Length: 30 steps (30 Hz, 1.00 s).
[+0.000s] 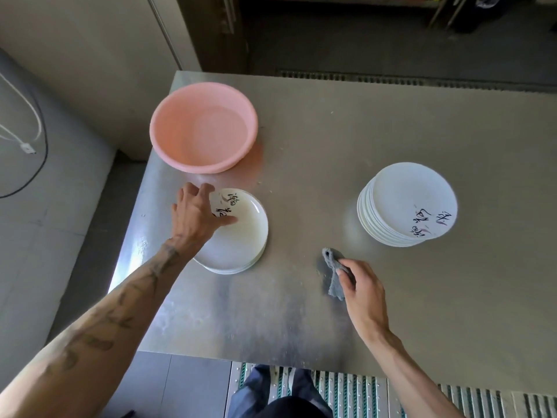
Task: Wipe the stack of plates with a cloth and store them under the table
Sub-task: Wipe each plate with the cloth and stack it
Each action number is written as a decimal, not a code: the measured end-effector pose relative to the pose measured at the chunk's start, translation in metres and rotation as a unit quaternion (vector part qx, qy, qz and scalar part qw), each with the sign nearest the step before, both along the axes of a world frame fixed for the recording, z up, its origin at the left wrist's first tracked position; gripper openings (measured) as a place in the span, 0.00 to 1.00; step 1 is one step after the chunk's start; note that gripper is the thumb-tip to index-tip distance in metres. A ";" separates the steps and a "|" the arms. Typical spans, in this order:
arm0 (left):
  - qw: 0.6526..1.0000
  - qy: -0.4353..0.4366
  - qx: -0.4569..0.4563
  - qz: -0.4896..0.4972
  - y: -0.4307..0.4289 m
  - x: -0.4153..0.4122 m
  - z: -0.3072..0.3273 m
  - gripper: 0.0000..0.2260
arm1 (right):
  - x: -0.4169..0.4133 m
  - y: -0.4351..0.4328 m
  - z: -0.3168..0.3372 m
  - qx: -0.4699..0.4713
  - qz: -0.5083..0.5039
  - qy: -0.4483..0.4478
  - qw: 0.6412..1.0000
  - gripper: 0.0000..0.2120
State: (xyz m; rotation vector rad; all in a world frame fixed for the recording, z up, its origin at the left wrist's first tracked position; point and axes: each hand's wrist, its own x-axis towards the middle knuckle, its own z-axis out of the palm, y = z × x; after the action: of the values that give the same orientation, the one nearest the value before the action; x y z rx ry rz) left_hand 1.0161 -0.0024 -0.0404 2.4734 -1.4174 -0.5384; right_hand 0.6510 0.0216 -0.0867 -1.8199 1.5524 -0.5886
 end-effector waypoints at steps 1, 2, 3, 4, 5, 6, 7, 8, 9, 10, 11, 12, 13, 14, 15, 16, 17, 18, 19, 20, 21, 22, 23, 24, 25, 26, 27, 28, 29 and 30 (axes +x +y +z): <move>1.000 0.026 -0.008 0.011 0.001 0.002 0.001 0.37 | 0.001 0.000 0.001 0.000 -0.001 -0.002 1.000 0.10; 0.998 0.059 -0.014 0.026 0.001 0.006 0.002 0.35 | 0.001 0.001 0.001 0.000 -0.002 -0.004 1.000 0.10; 0.995 0.087 -0.017 0.037 0.002 0.009 0.003 0.32 | 0.001 0.001 0.002 -0.001 -0.002 -0.004 1.000 0.10; 0.993 0.105 -0.018 0.042 0.002 0.013 0.004 0.29 | 0.002 0.001 0.002 -0.002 -0.002 -0.004 1.000 0.10; 0.991 0.122 -0.023 0.043 0.003 0.017 0.004 0.25 | 0.002 0.001 0.003 -0.004 -0.002 -0.003 1.000 0.10; 0.988 0.146 -0.033 0.042 0.004 0.019 0.005 0.20 | 0.002 0.001 0.005 -0.005 -0.002 -0.004 1.000 0.10; 0.982 0.177 -0.045 0.040 0.005 0.019 0.006 0.17 | 0.002 0.000 0.006 -0.008 -0.002 -0.005 1.000 0.10; 0.976 0.209 -0.056 0.039 0.006 0.015 0.009 0.14 | 0.001 0.000 0.008 -0.012 -0.001 -0.007 1.000 0.10; 0.969 0.235 -0.068 0.037 0.007 0.008 0.011 0.13 | 0.001 0.000 0.011 -0.016 -0.001 -0.009 1.000 0.10; 0.963 0.254 -0.080 0.033 0.007 -0.001 0.014 0.12 | -0.001 0.000 0.014 -0.021 -0.002 -0.013 1.000 0.10; 0.959 0.268 -0.091 0.024 0.007 -0.014 0.015 0.12 | -0.004 -0.001 0.018 -0.026 -0.004 -0.015 1.000 0.10; 0.955 0.278 -0.102 0.010 0.007 -0.027 0.014 0.12 | -0.007 -0.002 0.021 -0.032 -0.006 -0.016 0.999 0.10; 0.953 0.283 -0.110 -0.010 0.007 -0.042 0.012 0.12 | -0.011 -0.004 0.025 -0.038 -0.012 -0.016 0.999 0.10; 0.951 0.285 -0.115 -0.033 0.008 -0.057 0.008 0.11 | -0.016 -0.006 0.029 -0.042 -0.022 -0.015 0.999 0.10; 0.949 0.287 -0.119 -0.055 0.008 -0.073 0.003 0.09 | -0.021 -0.008 0.032 -0.047 -0.035 -0.016 0.998 0.10; 0.945 0.293 -0.125 -0.073 0.009 -0.089 -0.002 0.07 | -0.027 -0.009 0.034 -0.054 -0.048 -0.016 0.997 0.10; 0.940 0.301 -0.133 -0.086 0.011 -0.105 -0.009 0.06 | -0.032 -0.010 0.036 -0.061 -0.059 -0.016 0.996 0.11; 0.936 0.309 -0.139 -0.092 0.013 -0.120 -0.016 0.06 | -0.036 -0.009 0.037 -0.067 -0.065 -0.016 0.996 0.11; 0.935 0.314 -0.139 -0.090 0.016 -0.134 -0.023 0.06 | -0.038 -0.009 0.037 -0.072 -0.065 -0.016 0.995 0.11; 0.934 0.320 -0.134 -0.082 0.018 -0.145 -0.031 0.06 | -0.038 -0.007 0.036 -0.074 -0.059 -0.018 0.995 0.11; 0.934 0.326 -0.125 -0.072 0.021 -0.156 -0.039 0.06 | -0.038 -0.005 0.033 -0.072 -0.050 -0.019 0.996 0.11; 0.935 0.330 -0.117 -0.061 0.024 -0.164 -0.047 0.06 | -0.035 -0.002 0.029 -0.068 -0.040 -0.018 0.997 0.11; 0.936 0.332 -0.109 -0.050 0.027 -0.170 -0.053 0.05 | -0.031 0.000 0.024 -0.062 -0.029 -0.016 0.998 0.11; 0.936 0.334 -0.102 -0.038 0.028 -0.173 -0.060 0.05 | -0.027 0.002 0.018 -0.054 -0.016 -0.013 0.998 0.11; 0.937 0.334 -0.095 -0.026 0.030 -0.176 -0.065 0.04 | -0.023 0.004 0.011 -0.046 -0.005 -0.004 0.999 0.10; 0.940 0.330 -0.091 -0.019 0.031 -0.177 -0.070 0.04 | -0.019 0.007 0.003 -0.039 0.004 0.012 0.999 0.10; 0.943 0.321 -0.087 -0.024 0.031 -0.177 -0.073 0.05 | -0.015 0.010 -0.005 -0.034 0.011 0.035 0.999 0.10; 0.947 0.307 -0.080 -0.044 0.033 -0.176 -0.077 0.07 | -0.011 0.012 -0.012 -0.030 0.016 0.058 0.998 0.10; 0.953 0.283 -0.077 -0.073 0.036 -0.175 -0.079 0.11 | -0.008 0.015 -0.018 -0.026 0.019 0.079 0.996 0.11; 0.959 0.249 -0.077 -0.108 0.040 -0.173 -0.081 0.18 | -0.006 0.017 -0.024 -0.019 0.021 0.094 0.995 0.12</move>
State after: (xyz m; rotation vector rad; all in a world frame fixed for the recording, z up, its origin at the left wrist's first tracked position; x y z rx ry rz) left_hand 0.8432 0.0372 -0.1219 1.8884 -1.4501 -0.9740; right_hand 0.6450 0.0382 -0.1103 -1.9795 1.6287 -0.4408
